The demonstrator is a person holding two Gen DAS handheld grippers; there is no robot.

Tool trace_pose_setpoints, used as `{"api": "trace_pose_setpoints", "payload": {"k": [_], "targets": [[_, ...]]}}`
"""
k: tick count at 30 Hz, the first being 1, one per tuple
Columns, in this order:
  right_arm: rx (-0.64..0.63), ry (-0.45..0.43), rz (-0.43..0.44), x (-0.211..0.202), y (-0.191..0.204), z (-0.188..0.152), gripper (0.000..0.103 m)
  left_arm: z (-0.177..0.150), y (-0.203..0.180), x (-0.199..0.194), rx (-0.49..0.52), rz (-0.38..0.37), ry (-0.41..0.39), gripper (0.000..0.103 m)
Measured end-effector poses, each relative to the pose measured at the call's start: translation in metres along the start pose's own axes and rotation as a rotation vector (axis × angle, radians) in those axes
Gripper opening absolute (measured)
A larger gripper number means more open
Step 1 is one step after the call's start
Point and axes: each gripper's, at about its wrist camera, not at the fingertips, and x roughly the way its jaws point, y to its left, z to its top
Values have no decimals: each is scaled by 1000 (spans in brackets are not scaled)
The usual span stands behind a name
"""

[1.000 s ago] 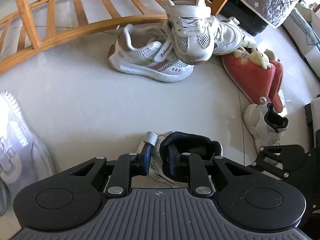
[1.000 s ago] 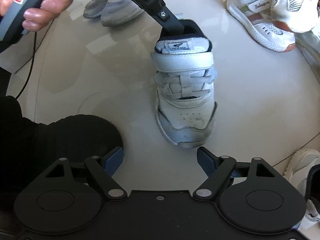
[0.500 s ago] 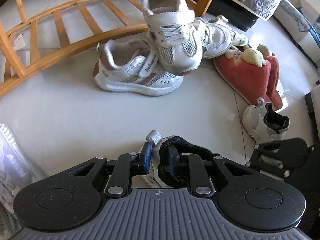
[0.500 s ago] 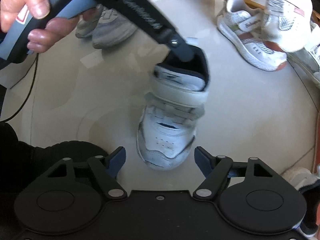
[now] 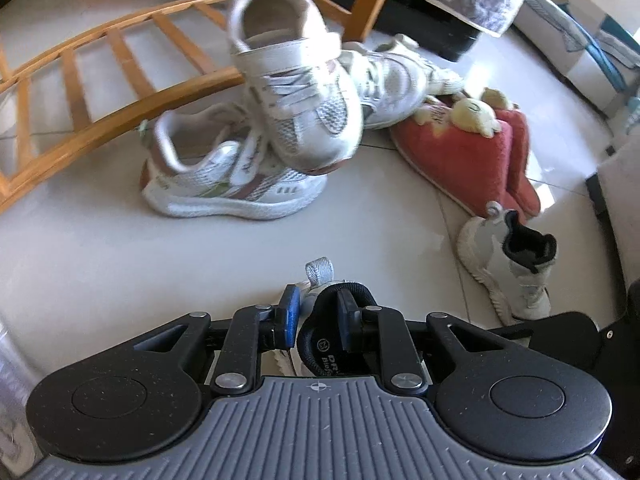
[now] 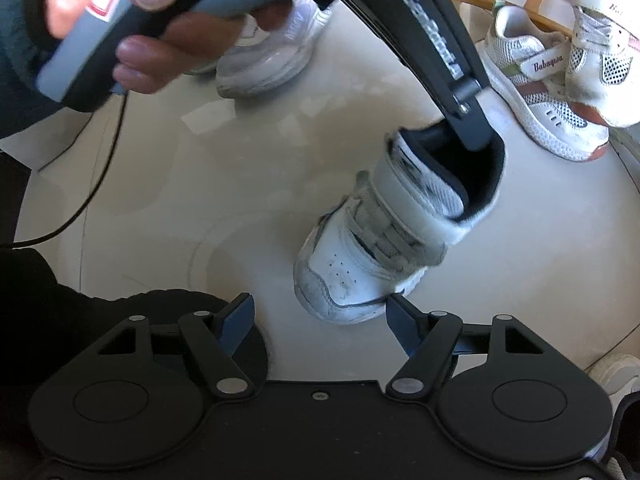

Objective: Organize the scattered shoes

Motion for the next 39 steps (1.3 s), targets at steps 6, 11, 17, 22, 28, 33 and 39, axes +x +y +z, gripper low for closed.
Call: {"api": "trace_pose_setpoints", "payload": {"k": [6,11,17,22,28,33,39], "targets": [[63,-43,-38,-21,-14,-3,76,-6,11,-6,-63,-29,-8,20],[129,-78,-72,-31,-27,9,70,-12,13,-18,-75,-33,-38,20],[148,-117,-120,-51,-34,23,54,-25,17,-38,-82,-21,-54,20],[168,-151,-138,-67,-51,34,44,-45,19,-50,-101,-21,-25,20],[183,-199,-163,-111,-84,38,35,-69,14,-51,-123,-69,40,22],[139,-189,-185,-111,-83,49,32,-86,3,-37,-145,-105,110,22],[102,-142,-205,-108,-85,47,26,-91,-7,-32,-155,-111,137,26]]}}
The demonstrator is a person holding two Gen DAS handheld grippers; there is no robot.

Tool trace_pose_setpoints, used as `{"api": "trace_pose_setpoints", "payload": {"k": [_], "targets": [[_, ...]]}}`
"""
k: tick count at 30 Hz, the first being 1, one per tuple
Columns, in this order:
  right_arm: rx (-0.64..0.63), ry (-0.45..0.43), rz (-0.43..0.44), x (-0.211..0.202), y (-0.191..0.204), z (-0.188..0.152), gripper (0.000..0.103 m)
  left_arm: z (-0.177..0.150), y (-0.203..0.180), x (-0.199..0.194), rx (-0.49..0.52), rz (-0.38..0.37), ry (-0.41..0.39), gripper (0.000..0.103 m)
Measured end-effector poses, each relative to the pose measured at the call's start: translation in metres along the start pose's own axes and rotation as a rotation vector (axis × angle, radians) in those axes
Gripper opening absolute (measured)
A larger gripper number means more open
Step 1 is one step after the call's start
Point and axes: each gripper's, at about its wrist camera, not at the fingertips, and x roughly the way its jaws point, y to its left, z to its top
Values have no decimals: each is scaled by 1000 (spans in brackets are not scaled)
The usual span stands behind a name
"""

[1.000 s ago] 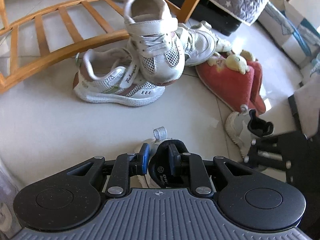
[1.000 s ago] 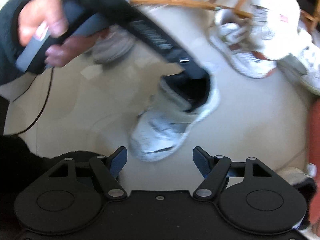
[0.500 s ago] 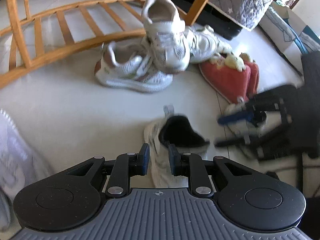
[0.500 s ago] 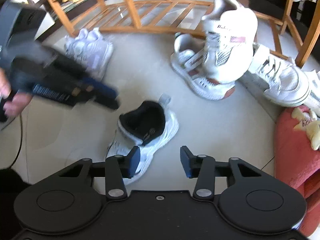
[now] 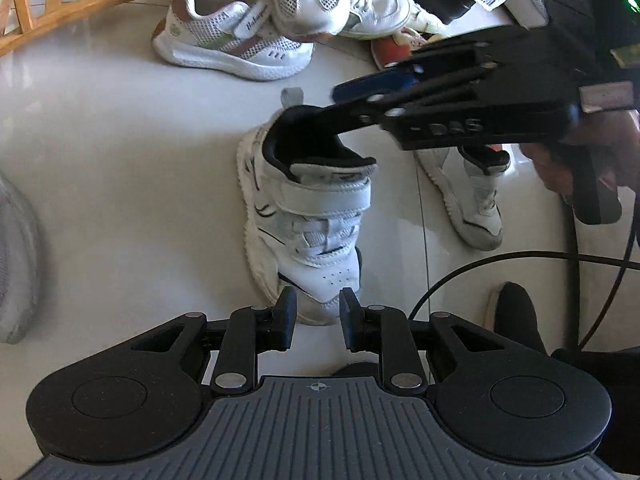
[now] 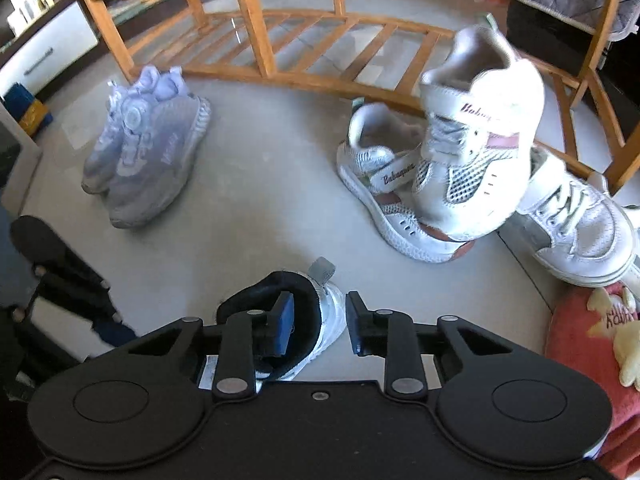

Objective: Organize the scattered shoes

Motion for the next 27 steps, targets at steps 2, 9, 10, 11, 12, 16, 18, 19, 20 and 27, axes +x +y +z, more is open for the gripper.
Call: {"api": "trace_pose_setpoints", "payload": {"k": [2,9,10,11,12,16,18,19,20,27], "targets": [[-23,10,-12,-13,-9,-13,24,-1,-3,4,7,3,13,27],[-46,29,-43,-10,-15,-15,14,-7,-5,16,-29,6,40,29],[-51,35,-48,-8,-14,-15,14,-7,-5,17,-33,7,41,30],[-51,37,-52,-8,-14,-14,14,-7,-5,19,-38,8,42,32],[-50,37,-55,-7,-14,-14,14,-7,-5,20,-41,12,41,32],[-27,52,-79,-9,-17,-17,14,-5,-5,19,-40,38,35,33],[-13,65,-97,-12,-19,-19,14,-4,-2,19,-43,49,29,33],[0,76,-109,-14,-20,-20,14,-3,0,18,-46,54,27,33],[8,81,-115,-16,-21,-22,14,-2,1,18,-48,59,25,32],[117,129,-144,-35,-36,-41,18,4,12,13,-71,75,-1,32]]}}
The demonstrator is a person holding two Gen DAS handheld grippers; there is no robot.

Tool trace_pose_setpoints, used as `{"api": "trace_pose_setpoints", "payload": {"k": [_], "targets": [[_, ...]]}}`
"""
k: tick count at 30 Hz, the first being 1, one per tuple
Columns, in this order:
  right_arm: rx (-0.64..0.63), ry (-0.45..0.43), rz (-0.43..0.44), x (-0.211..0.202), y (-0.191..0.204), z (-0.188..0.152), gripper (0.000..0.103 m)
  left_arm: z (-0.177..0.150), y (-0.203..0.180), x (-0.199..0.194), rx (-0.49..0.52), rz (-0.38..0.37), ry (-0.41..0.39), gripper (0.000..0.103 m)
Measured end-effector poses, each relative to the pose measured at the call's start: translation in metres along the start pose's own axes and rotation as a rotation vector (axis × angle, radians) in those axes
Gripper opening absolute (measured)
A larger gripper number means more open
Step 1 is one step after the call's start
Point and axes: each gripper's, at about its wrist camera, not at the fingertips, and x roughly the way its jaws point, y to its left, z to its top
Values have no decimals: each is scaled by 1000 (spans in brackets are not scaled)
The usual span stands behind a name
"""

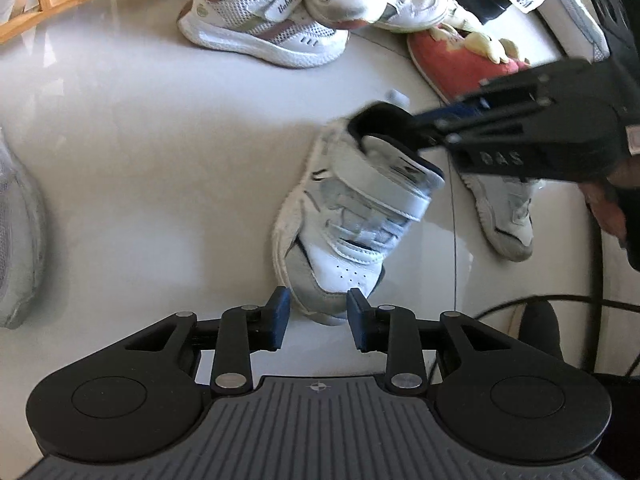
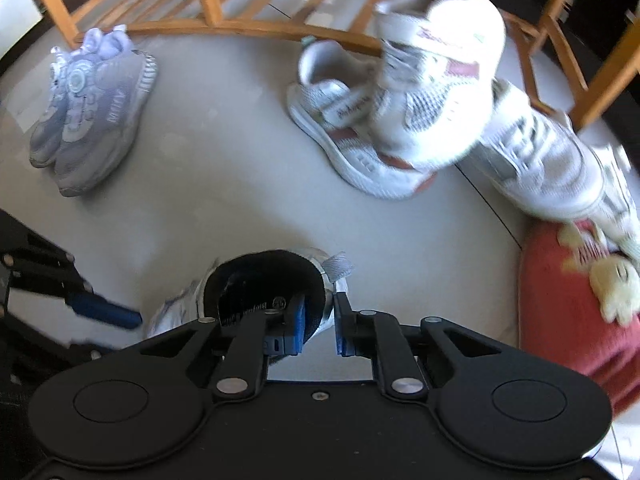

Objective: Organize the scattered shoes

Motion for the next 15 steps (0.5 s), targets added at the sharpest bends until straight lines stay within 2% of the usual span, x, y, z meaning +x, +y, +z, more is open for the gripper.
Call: {"api": "trace_pose_setpoints", "payload": {"k": [6,10,15], "targets": [[37,34,-2,-10,-11,-13,22,6,5,-1,-24,4,-15,31],[0,44,-27,-14,-9,-19,27,13,7,-2,-29,15,-29,31],[-31,67,-26,-16,-8,-22,28,23,10,-3,-39,30,-49,31]]}}
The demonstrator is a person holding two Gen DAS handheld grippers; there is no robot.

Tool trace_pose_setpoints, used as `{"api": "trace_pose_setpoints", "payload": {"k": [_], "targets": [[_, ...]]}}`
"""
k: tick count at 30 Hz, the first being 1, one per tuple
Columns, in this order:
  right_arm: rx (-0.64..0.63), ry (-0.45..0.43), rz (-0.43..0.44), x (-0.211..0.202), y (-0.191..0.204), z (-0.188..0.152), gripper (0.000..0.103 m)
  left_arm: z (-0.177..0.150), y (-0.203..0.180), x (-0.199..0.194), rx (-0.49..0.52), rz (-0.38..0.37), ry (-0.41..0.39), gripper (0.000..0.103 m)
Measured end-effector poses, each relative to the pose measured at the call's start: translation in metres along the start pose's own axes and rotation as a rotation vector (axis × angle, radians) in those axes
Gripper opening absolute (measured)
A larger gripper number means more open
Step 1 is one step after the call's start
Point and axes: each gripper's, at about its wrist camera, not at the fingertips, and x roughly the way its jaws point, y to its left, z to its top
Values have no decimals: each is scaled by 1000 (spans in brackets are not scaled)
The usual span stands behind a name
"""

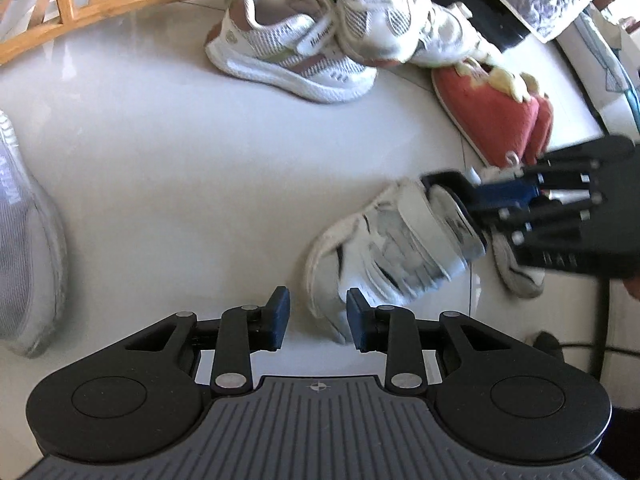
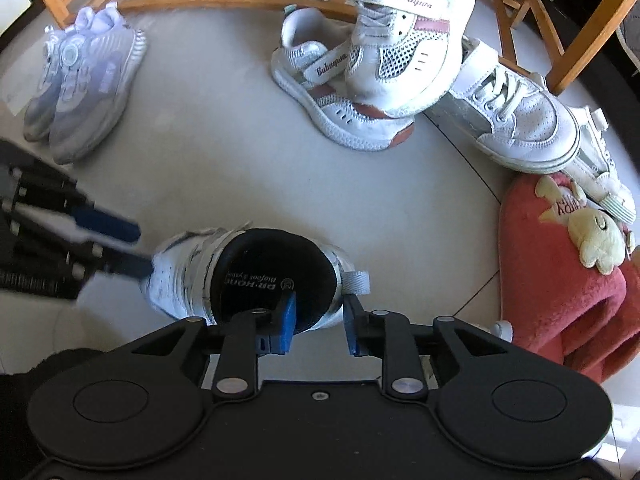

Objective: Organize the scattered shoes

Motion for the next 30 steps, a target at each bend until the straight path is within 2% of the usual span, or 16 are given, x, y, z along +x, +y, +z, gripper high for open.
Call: {"api": "trace_pose_setpoints", "payload": {"k": [14,23,26,27,30], "targets": [[26,37,33,-3,-4,-5,30,5,-8,8,29,-29,10,31],[33,73,63,-6,-6,-7,33,20,-13,14,55,-24,2,25],[38,80,78,-9,-8,-10,41,22,-13,11,50,-34,-5,25],[34,83,77,-10,-9,-12,47,21,-14,9,49,-34,-6,25],[17,77,80,-13,-8,-16,50,17,-12,3,41,-31,-5,26]]}}
